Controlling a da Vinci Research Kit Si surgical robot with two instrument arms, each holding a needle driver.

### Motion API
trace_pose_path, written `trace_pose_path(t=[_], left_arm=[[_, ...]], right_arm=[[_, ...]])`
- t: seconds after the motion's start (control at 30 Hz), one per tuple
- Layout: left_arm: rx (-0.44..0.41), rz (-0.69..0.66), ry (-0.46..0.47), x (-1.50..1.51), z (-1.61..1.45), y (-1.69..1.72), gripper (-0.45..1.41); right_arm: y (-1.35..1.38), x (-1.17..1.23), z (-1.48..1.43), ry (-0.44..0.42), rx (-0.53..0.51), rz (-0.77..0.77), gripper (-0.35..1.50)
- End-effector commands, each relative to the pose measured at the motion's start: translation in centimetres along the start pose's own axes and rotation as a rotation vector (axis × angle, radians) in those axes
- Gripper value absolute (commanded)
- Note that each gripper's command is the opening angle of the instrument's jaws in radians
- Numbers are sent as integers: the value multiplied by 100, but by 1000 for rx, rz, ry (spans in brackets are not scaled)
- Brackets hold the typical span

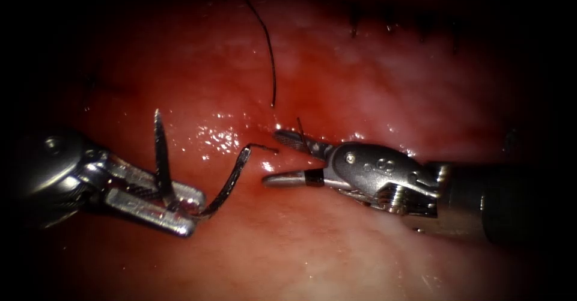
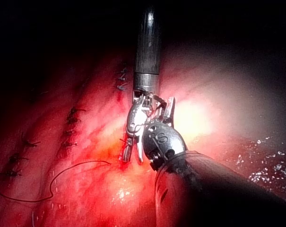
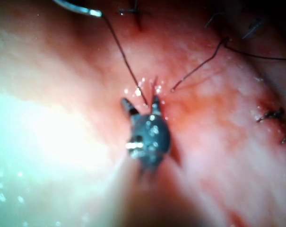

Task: Wound Closure

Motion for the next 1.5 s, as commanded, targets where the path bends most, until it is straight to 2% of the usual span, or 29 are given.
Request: trace_pose_path(t=[0.03, 0.1, 0.13, 0.17, 0.33, 0.5, 0.53, 0.67, 0.83, 1.03, 1.1, 1.17, 1.3, 1.33, 1.37, 1.43, 1.47, 1.5], left_arm=[[-1, 6, -2, -3, 6, -3, -45], [-1, 6, -2, -3, 7, -1, -45], [-1, 6, -2, -3, 7, -1, -45], [-1, 5, -5, -3, 7, -1, -45], [-13, 28, -11, -3, 7, 4, -45], [7, 83, -29, -4, -2, -5, -45], [37, 103, -54, -7, -7, -9, -45], [102, 132, -128, -15, -14, -18, -45], [141, 145, -146, -19, -17, -26, -45], [194, 180, -220, -27, -18, -29, -45], [198, 184, -227, -27, -19, -28, -45], [205, 193, -240, -27, -22, -24, -45], [208, 194, -244, -25, -26, -23, -45], [209, 193, -245, -24, -28, -23, -45], [209, 192, -245, -24, -31, -24, -45], [215, 190, -247, -22, -38, -25, -45], [226, 193, -251, -21, -46, -26, -45], [238, 189, -258, -20, -53, -28, -45]], right_arm=[[-2, -3, 9, 1, 0, -1, -35], [-2, -6, 10, -17, -73, -2, -35], [-2, -6, 10, -17, -73, -2, -35], [0, -7, 10, -29, -125, 0, -35], [3, -5, 1, -41, -171, 24, -35], [-21, 8, -21, -36, -136, 37, -35], [-34, 20, -32, -29, -111, 48, -35], [-59, 49, -48, -25, -67, 72, -35], [-99, 76, -53, -17, -26, 85, -35], [-137, 103, -45, 2, 9, 103, -35], [-142, 108, -45, 9, 18, 106, -35], [-148, 119, -47, 54, 38, 115, -35], [-142, 118, -47, 54, 36, 109, -35], [-136, 116, -46, 54, 33, 103, -16], [-132, 114, -45, 55, 34, 97, 24], [-122, 111, -45, 56, 14, 32, 73], [-111, 106, -44, 52, -20, -2, 113], [-102, 101, -44, 50, -41, -38, 128]])
